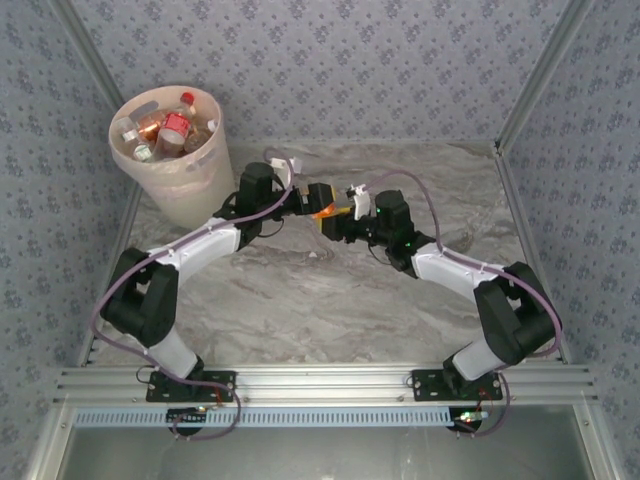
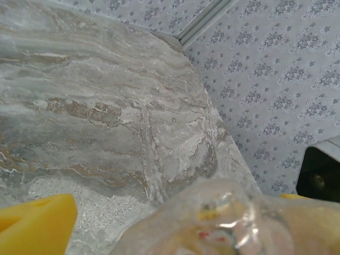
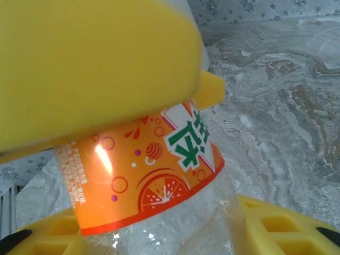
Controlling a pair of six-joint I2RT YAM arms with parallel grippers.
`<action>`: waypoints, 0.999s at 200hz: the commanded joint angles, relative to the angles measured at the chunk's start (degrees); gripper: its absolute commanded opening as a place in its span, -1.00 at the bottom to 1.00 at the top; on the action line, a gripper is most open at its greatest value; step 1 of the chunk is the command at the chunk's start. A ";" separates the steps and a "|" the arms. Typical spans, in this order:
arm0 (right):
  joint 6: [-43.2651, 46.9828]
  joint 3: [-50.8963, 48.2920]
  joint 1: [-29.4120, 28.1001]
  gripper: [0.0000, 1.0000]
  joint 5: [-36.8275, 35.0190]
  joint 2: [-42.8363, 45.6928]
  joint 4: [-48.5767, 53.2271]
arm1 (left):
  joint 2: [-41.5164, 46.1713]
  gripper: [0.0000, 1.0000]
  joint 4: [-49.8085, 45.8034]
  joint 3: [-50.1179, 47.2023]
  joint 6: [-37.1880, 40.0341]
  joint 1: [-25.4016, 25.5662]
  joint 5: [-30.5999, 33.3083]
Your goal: Put the plastic bottles in the bin
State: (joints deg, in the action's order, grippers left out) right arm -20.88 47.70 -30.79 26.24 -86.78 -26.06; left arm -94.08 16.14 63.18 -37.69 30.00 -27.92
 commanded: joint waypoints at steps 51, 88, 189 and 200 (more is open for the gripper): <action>0.16 0.70 -0.43 0.10 5.16 0.74 -3.64 | 1.65 0.14 -1.52 2.33 2.53 0.62 -1.45; 6.21 -1.31 -0.39 0.63 6.30 4.02 -3.76 | 4.04 0.02 -3.78 3.23 3.21 0.20 -0.32; 19.12 -8.80 3.02 1.00 -4.07 23.48 7.87 | 11.54 -0.11 -28.95 21.98 17.81 -6.13 11.87; 18.87 -9.68 3.44 1.00 -5.81 24.47 7.87 | 11.17 -0.13 -31.31 25.43 18.86 -7.53 13.07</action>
State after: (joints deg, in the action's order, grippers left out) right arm -4.78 41.47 -28.84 27.20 -66.37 -21.65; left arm -84.36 -6.61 79.64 -24.77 25.65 -19.97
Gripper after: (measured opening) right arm 0.999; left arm 0.559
